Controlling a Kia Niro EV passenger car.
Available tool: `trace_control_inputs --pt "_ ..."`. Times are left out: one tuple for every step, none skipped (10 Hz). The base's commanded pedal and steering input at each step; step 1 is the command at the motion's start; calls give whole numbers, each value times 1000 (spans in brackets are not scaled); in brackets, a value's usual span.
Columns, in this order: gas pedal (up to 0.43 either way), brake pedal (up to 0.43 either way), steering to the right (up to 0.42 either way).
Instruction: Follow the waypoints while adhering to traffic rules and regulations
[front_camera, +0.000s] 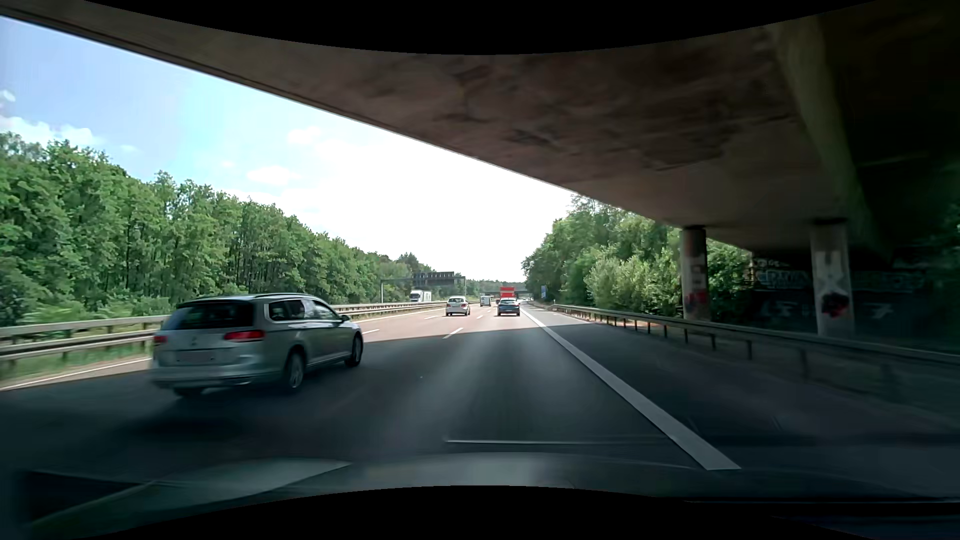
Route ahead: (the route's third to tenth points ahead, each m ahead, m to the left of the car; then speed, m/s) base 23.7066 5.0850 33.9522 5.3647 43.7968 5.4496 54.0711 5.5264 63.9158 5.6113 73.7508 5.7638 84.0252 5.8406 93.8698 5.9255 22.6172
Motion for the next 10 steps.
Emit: trace_control_inputs --pt "110 0 -4" --pt "110 0 -4" --pt "110 0 -4" --pt "110 0 -4" --pt "110 0 -4" --pt "110 0 -4" --pt "110 0 -4" --pt "110 0 -4" --pt "110 0 -5" --pt "110 0 -6"
